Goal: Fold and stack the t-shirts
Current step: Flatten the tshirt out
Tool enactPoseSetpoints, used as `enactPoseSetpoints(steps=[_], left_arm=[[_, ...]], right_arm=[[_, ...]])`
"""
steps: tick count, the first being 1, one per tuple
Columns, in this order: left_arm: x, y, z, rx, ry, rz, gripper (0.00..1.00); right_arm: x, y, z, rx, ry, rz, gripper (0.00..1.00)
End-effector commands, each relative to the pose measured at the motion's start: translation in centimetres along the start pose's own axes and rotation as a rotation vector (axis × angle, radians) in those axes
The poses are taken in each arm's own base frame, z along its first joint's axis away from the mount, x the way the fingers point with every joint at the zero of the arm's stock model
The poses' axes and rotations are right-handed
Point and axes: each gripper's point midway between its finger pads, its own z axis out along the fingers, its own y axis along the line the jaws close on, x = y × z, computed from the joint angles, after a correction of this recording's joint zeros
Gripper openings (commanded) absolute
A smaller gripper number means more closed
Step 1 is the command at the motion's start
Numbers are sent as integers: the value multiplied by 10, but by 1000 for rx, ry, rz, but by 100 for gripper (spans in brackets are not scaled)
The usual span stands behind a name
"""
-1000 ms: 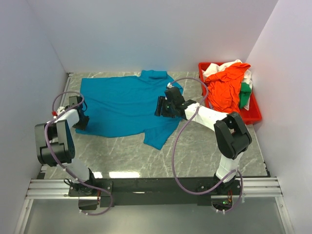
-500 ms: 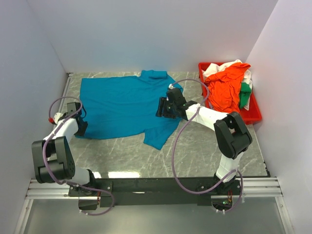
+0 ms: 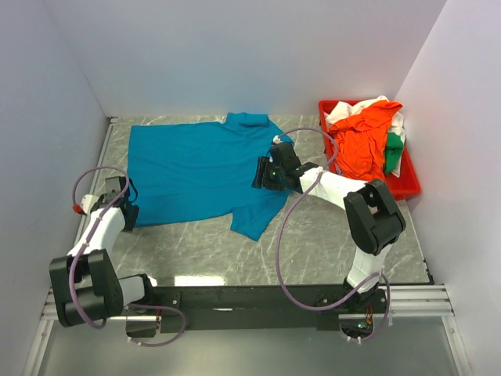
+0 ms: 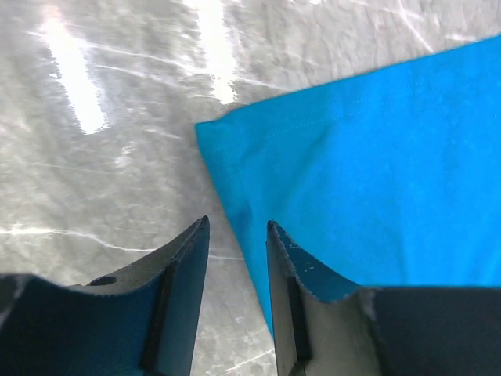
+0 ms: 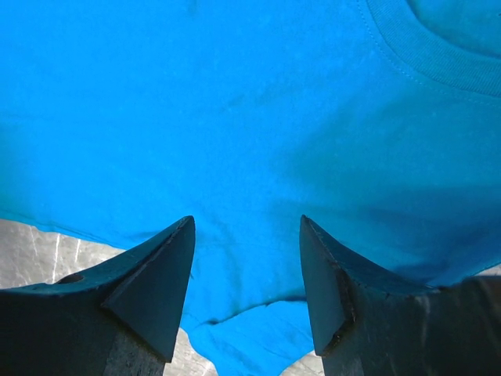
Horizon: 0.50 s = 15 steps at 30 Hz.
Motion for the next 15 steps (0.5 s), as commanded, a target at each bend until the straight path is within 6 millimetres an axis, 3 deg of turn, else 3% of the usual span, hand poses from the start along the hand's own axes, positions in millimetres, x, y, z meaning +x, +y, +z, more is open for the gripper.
enactPoseSetpoints(steps=[1, 8, 15], left_arm=[[-4, 20, 0, -60, -45, -50, 42], [7, 34, 12, -122, -26, -70, 41], [2, 27, 21, -115, -47, -73, 41]], right_arm=[[-17, 11, -14, -45, -62, -7, 63], [-18, 11, -16, -45, -67, -7, 63], [-17, 10, -16, -47, -67, -7, 62]])
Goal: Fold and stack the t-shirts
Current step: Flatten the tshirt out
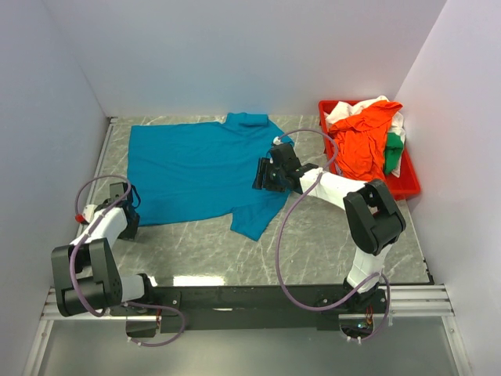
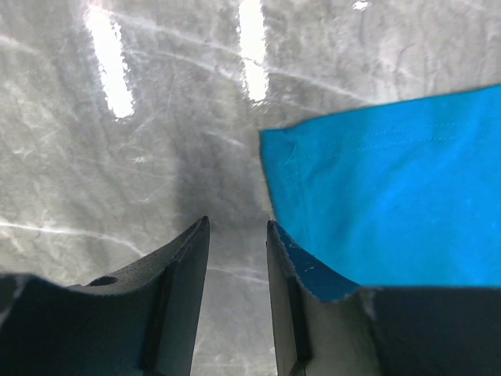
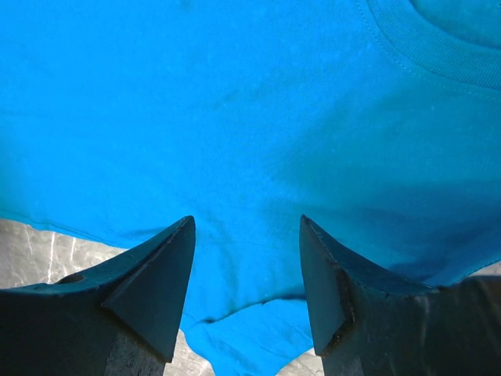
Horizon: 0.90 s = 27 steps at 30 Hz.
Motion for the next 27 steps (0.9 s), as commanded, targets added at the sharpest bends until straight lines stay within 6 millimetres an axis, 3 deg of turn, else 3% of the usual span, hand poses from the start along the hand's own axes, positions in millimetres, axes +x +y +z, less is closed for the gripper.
enactPoseSetpoints(steps=[1, 11, 14, 17, 20, 23, 24, 27], left_arm=[[-10, -7, 3, 18, -45, -23, 42], [-22, -20, -5, 126, -93, -19, 45], [-20, -22, -1, 132, -86, -15, 50], [-14, -25, 6, 124, -59, -2, 47], [-9, -25, 12, 106, -39, 7, 40], [-8, -27, 14, 99, -29, 14, 20], [-9, -26, 13, 98, -28, 22, 7], [-17, -28, 6, 108, -40, 39, 1]], right_arm=[[-20, 12, -16, -45, -69, -9, 63], [-19, 9, -13, -32, -67, -8, 62], [-19, 8, -13, -30, -68, -8, 62], [-18, 6, -11, -22, -66, -6, 62], [-17, 4, -10, -12, -64, -9, 62], [-18, 5, -12, -9, -69, -11, 62], [-18, 4, -13, -8, -70, -10, 62], [-18, 1, -15, 16, -78, -17, 62]])
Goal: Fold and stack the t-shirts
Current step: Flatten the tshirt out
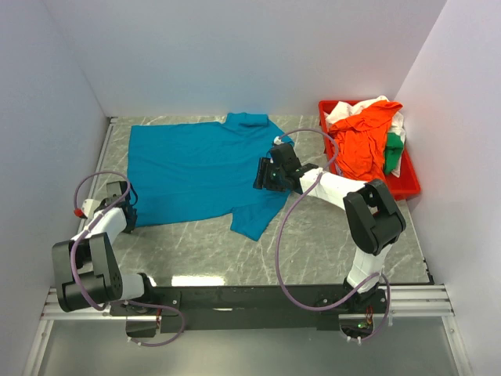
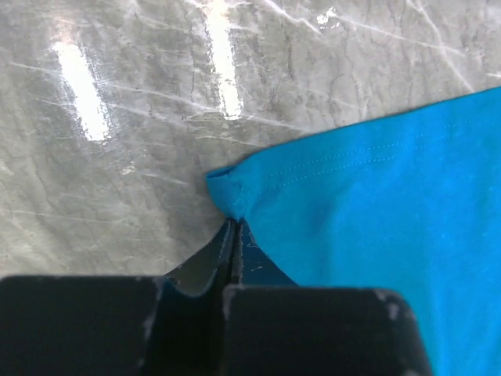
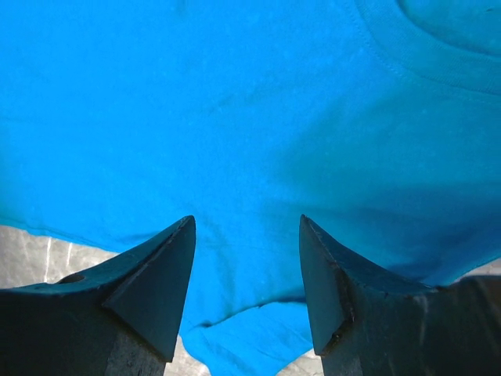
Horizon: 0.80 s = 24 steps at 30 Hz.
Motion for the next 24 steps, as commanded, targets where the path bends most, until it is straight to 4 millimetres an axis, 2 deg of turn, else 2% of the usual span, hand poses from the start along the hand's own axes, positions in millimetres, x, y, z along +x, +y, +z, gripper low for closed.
enactPoseSetpoints(steps=[1, 4, 8, 14, 18, 21, 22, 24], left_arm=[[-8, -5, -8, 17, 1, 25, 1], [-14, -10, -20, 62, -9, 18, 1], [-18, -14, -34, 139, -14, -12, 1], [-15, -14, -39, 181, -8, -29, 1], [-11, -15, -38, 196, 10, -36, 1], [-9, -19, -38, 214, 19, -38, 1], [-9, -19, -38, 214, 17, -39, 1], [-8, -21, -38, 224, 21, -43, 1]], right_arm=[[-16, 1, -15, 14, -66, -17, 62], [-11, -1, -16, 40, -53, -24, 61], [-2, 6, -27, 61, -60, -54, 61], [8, 13, -38, 103, -66, -97, 61], [18, 13, -35, 141, -38, -122, 62], [23, 20, -31, 157, -29, -144, 62], [19, 29, -30, 150, -34, -151, 62], [30, 32, -23, 187, -5, -191, 62]])
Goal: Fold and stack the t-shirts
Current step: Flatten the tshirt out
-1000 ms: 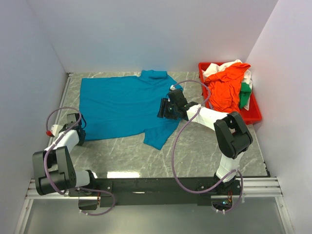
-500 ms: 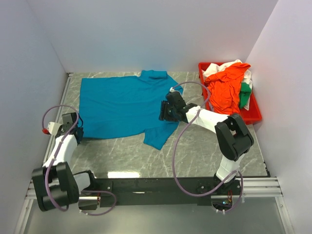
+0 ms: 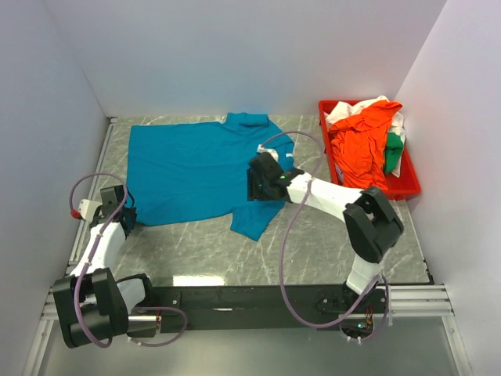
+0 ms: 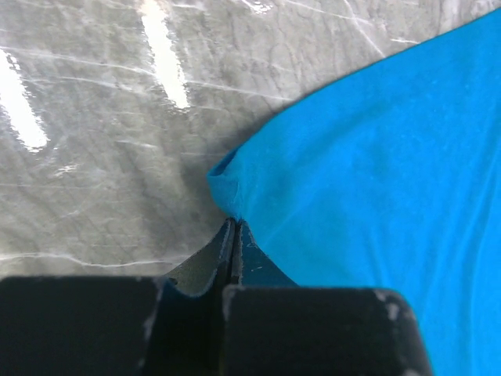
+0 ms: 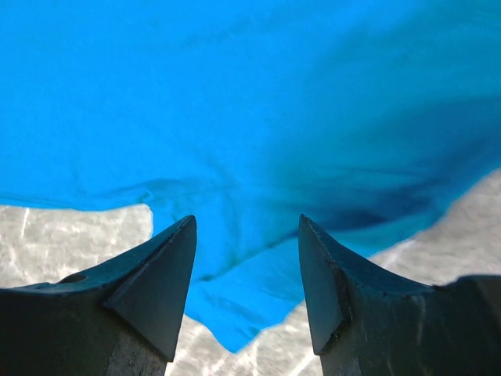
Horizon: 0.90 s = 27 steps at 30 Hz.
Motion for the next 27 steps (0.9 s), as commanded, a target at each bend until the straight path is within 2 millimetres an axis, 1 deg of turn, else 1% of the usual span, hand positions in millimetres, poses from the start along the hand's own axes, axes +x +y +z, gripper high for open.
enactPoseSetpoints(steps=[1, 3, 4, 6, 7, 11, 14, 16, 19, 21, 27], left_arm=[[-1, -10, -1, 54, 3, -11, 1], [3, -11, -1, 63, 21, -12, 1], [5, -10, 0, 66, 28, -12, 1], [8, -10, 1, 73, 37, -13, 1], [9, -9, 2, 74, 36, -14, 1], [13, -6, 4, 74, 43, -8, 1], [14, -6, 4, 82, 48, -8, 1], [15, -6, 4, 87, 49, -11, 1], [15, -7, 4, 90, 53, -11, 1], [14, -8, 3, 92, 52, -8, 1], [15, -6, 3, 91, 50, -4, 1]], right_arm=[[-13, 18, 2, 53, -31, -54, 62], [-6, 15, 6, 99, -28, -66, 62], [5, 10, 8, 106, -11, -65, 62], [7, 8, 6, 95, -22, -37, 62], [12, 4, 7, 103, -12, -37, 62], [22, 2, 1, 116, -3, -39, 62], [34, 6, -3, 123, 1, -56, 61], [42, 14, -5, 120, -1, -80, 61], [49, 21, -4, 133, 1, -102, 60], [58, 25, -3, 152, 9, -128, 58], [69, 37, -3, 146, 12, -158, 53]])
